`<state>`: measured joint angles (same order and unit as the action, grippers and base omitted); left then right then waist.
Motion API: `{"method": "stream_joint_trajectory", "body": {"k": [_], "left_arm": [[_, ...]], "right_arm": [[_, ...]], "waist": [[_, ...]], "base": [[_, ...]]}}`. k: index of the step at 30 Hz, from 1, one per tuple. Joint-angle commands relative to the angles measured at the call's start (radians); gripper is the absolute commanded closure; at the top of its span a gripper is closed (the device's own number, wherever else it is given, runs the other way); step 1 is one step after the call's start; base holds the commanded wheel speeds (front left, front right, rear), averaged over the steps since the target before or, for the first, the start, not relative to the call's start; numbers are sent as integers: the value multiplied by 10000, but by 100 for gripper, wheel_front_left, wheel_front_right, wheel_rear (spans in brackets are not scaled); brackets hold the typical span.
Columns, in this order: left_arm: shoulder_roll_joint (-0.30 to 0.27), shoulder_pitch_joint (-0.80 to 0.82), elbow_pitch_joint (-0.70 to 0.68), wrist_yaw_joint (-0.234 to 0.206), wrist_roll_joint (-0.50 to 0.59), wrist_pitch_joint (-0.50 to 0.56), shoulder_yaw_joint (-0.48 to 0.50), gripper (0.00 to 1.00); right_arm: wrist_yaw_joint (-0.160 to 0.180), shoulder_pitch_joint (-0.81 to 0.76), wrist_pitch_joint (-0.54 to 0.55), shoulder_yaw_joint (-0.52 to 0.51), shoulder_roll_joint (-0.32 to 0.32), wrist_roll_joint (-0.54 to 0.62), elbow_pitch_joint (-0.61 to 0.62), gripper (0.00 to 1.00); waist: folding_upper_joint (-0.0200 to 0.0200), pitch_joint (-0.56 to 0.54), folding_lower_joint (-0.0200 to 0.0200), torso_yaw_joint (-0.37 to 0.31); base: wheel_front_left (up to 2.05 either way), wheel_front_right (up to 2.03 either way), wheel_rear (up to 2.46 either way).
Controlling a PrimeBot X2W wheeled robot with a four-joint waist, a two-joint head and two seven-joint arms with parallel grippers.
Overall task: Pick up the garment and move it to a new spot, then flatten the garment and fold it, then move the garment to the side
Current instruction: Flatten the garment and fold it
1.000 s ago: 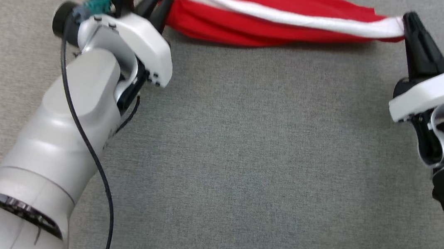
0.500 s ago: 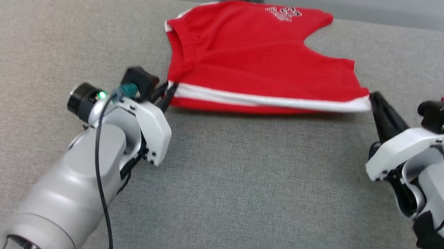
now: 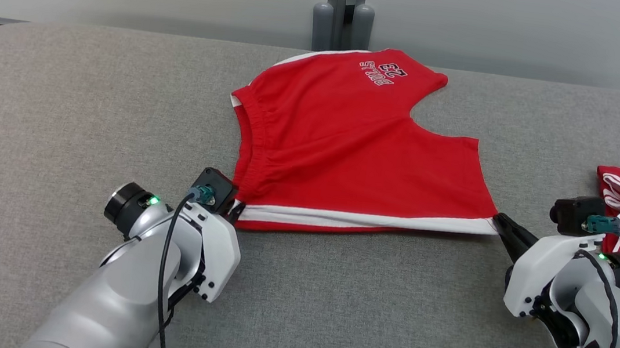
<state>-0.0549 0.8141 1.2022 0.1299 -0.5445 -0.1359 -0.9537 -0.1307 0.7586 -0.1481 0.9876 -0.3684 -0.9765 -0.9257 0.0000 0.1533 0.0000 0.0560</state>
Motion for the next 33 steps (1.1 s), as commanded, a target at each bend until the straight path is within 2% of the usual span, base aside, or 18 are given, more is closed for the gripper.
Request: {"method": "stream_joint_trajectory", "body": {"k": [1, 16, 27, 33], "left_arm": [[-113, -173, -29, 11, -88, 58, -58, 100], [-567, -1141, -947, 6, -1925, 1195, -1088, 100], [-911, -1797, -1868, 7, -3358, 1990, -1721, 100], [-1383, -2218, -2741, 7, -4315, 2534, -2018, 100]], "right_arm": [[-2, -128, 19, 96, -143, -133, -37, 100], [-2, -372, 143, 1789, -571, -1777, 345, 100], [-2, -1175, 792, 2611, -1433, -3110, 1834, 100], [-3, -1548, 1497, 2804, -1969, -3563, 2771, 100]], "waist": [[0, -70, 0, -8], [0, -749, 0, 28], [0, -1354, 0, 304], [0, -1656, 0, 360]], "base": [[0, 0, 0], [0, 0, 0], [0, 0, 0], [0, 0, 0]]}}
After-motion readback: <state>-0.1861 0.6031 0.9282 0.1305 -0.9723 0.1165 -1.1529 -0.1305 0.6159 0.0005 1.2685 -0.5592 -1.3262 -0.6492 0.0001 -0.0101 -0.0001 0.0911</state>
